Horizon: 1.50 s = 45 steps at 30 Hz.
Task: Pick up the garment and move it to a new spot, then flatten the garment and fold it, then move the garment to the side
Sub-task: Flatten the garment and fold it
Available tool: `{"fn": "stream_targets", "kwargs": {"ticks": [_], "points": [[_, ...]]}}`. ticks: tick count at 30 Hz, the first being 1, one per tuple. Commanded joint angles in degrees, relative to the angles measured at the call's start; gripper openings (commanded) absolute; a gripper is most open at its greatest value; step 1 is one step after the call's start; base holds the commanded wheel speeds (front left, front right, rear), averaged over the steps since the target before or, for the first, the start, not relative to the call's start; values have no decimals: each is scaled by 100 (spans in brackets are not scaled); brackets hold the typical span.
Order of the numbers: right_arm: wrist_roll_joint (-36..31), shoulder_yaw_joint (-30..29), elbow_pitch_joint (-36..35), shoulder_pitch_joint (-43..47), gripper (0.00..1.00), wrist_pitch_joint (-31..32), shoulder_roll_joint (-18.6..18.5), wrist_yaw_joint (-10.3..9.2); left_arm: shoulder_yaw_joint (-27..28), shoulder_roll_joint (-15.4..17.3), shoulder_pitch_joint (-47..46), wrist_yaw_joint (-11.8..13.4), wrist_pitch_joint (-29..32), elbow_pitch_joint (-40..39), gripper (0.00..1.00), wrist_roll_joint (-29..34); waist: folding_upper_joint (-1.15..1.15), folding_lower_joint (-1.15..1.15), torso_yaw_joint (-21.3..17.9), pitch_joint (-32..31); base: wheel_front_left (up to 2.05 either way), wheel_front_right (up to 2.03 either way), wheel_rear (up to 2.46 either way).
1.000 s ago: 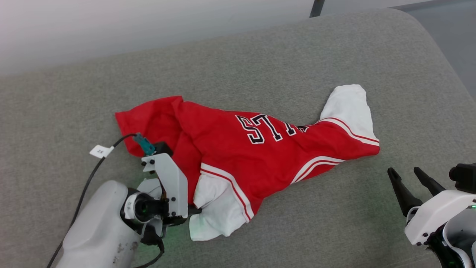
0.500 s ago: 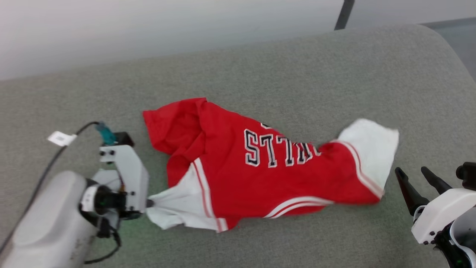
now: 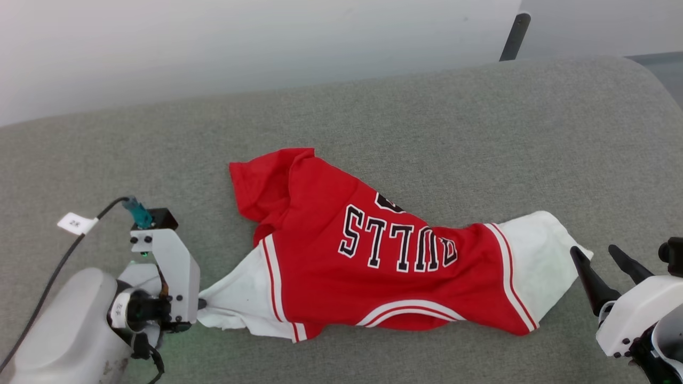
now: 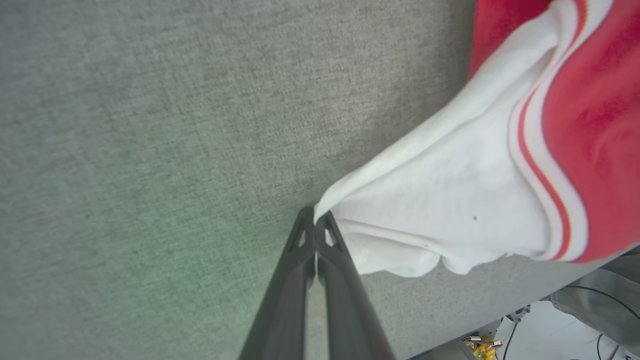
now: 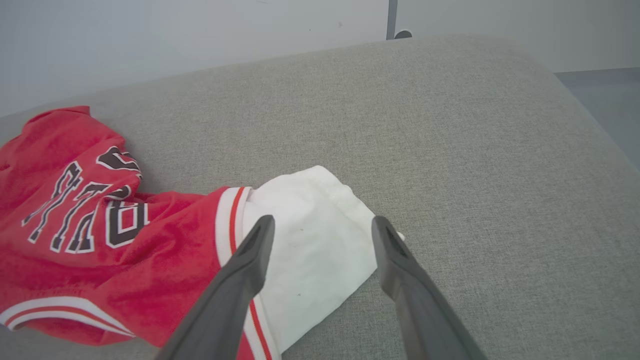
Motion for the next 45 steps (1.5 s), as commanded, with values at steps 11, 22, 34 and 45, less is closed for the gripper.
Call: {"fn": "stream_targets", "kwargs": {"ticks": [11, 22, 34, 45], "points": [[-7, -119, -183, 233, 100, 162, -17, -6, -221, -126, 38, -95, 136, 6, 100, 64, 0, 0, 182, -182, 0, 0, 0], [-51, -315, -405, -35, 100, 518, -68, -6, -515, -427, 51, -341, -214, 589, 0, 223, 0, 0, 108, 98, 0, 0, 0], [-160, -994, 430, -564, 100, 1813, -143, -5, -618, -791, -428, -504, -522, 1029, 0, 294, 0, 0, 257, 535, 0, 0, 0], [9, -1050, 1592, -999, 100, 2055, 51, -4, -688, -1039, -710, -674, -635, 1187, 0, 215, 0, 0, 513, 748, 0, 0, 0]]}}
